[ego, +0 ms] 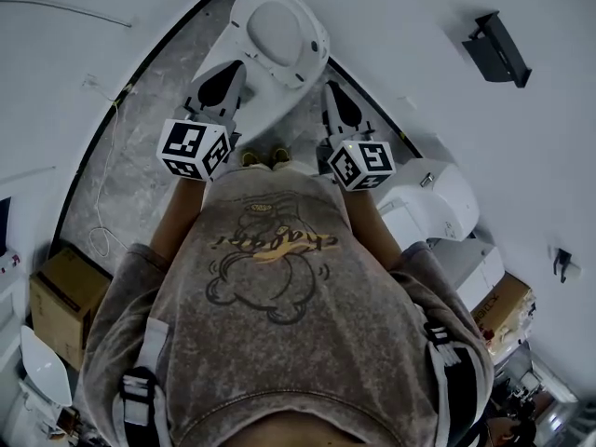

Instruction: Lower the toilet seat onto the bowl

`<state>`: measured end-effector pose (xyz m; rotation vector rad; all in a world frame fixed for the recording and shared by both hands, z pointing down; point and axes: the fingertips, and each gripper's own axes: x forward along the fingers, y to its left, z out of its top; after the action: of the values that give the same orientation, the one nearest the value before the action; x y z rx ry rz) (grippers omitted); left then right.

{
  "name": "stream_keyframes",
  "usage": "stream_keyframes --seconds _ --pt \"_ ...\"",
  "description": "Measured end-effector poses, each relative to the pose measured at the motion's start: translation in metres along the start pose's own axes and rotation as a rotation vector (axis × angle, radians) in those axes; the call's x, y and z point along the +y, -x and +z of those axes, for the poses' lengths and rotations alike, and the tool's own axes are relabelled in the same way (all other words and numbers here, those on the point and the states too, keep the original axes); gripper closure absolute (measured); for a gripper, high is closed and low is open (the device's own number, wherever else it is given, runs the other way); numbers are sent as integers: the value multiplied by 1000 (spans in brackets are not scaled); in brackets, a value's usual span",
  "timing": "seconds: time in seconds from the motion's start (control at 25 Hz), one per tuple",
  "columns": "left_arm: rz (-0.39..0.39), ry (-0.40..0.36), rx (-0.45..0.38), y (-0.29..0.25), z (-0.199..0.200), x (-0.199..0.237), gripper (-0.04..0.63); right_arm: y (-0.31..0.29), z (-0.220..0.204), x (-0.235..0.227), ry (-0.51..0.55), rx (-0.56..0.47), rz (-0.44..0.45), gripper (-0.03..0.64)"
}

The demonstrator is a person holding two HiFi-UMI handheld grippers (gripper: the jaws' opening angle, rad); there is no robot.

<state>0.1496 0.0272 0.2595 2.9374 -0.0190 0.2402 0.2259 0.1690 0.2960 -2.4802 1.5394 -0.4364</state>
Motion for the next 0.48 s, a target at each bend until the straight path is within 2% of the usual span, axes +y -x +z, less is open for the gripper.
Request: stream_keyframes --seconds 0.2,0.36,0.44,0.48 --pt "-1 0 7 -11 0 6 586 -15 4 -6 -6 -7 23 573" --pt "-5 1 9 -21 0 10 586 -27 7 -10 -8 -6 50 463" --pt "-7 1 8 -26 0 10 586 -32 7 -14 -12 -13 59 378" --pt "-8 2 7 -28 1 10 586 -34 7 -16 -14 -15 58 362"
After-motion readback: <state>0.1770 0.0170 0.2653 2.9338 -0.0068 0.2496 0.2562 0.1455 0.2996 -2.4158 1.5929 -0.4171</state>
